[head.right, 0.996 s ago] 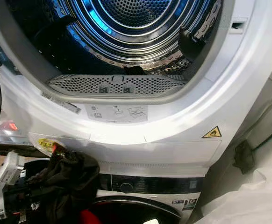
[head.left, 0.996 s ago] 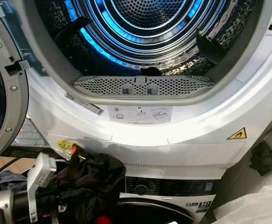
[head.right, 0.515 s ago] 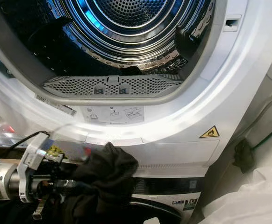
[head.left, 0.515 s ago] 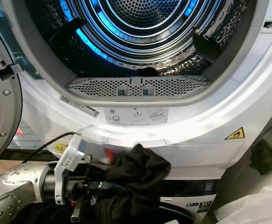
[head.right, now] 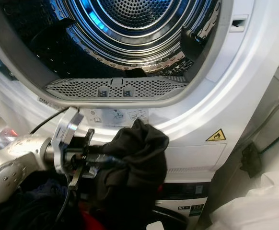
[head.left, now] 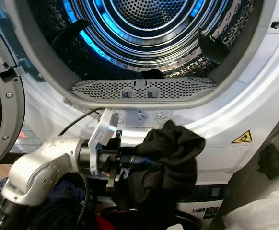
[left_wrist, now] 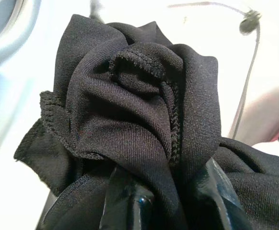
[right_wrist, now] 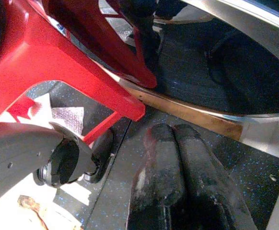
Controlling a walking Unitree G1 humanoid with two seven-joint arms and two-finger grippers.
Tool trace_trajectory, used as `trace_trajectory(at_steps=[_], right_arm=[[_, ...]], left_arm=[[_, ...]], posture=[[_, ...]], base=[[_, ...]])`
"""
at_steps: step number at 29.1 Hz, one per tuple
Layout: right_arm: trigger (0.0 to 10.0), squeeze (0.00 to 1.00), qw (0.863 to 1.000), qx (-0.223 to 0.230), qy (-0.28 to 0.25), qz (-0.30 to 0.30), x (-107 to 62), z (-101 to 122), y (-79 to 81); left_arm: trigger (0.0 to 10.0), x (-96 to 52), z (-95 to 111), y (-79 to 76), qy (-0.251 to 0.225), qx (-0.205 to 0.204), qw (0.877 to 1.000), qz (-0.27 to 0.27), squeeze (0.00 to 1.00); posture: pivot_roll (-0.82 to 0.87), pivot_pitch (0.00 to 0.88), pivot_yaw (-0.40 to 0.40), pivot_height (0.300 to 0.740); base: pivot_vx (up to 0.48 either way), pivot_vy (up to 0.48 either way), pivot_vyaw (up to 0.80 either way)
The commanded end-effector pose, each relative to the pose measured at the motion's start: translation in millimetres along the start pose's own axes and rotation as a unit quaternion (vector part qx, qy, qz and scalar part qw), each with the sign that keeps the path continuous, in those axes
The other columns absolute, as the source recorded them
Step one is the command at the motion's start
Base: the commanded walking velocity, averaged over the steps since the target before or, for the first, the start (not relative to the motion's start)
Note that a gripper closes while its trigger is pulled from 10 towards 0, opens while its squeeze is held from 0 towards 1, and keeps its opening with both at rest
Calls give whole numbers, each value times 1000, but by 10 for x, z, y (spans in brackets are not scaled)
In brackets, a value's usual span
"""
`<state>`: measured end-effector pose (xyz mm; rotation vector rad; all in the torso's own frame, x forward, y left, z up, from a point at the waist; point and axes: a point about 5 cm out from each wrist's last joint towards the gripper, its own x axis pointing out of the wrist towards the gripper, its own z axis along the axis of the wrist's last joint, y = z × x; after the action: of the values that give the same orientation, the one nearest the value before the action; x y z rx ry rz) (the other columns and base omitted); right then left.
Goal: Clothes washing
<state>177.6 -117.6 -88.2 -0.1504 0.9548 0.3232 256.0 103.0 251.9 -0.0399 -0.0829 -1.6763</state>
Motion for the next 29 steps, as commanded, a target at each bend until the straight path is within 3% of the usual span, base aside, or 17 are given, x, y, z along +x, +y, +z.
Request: trace_trajectory(at_steps=[1, 5, 8, 16, 20, 22, 26, 29], right_arm=[[10000, 0, 1000, 7, 4, 3, 7, 0, 44], [10000, 0, 1000, 7, 3, 2, 8, 6, 41], [10000, 0, 1000, 10, 2, 1, 8, 11, 35], [10000, 0, 1000, 14, 1, -2, 7, 12, 27], [10000, 0, 1000, 16, 1, -2, 7, 11, 26], [10000, 0, 1000, 14, 1, -2, 7, 11, 23], [10000, 0, 1000, 14, 1, -3, 6, 9, 21], [10000, 0, 1000, 15, 1, -4, 6, 7, 20]], left_arm=[[0, 18, 69, -8, -1, 15, 1000, -21, 0], [0, 70, 214, -2, -9, 38, 997, -62, 0], [0, 107, 507, 172, -35, 98, 994, -28, 0], [0, 179, 908, 370, -74, 165, 983, -24, 0], [0, 266, 1325, 627, -140, 248, 957, 59, 0], [0, 294, 1434, 704, -155, 259, 950, 78, 0], [0, 343, 1642, 852, -182, 308, 924, 135, 0], [0, 350, 1709, 896, -198, 305, 920, 147, 0]], posture=[[126, 0, 113, 740], [126, 0, 112, 740], [129, 0, 114, 740], [118, 0, 115, 740], [120, 0, 114, 740], [121, 0, 109, 740], [113, 0, 112, 740], [112, 0, 113, 740]], base=[[0, 0, 0], [0, 0, 0], [0, 0, 0], [0, 0, 0], [0, 0, 0], [0, 0, 0], [0, 0, 0], [0, 0, 0]])
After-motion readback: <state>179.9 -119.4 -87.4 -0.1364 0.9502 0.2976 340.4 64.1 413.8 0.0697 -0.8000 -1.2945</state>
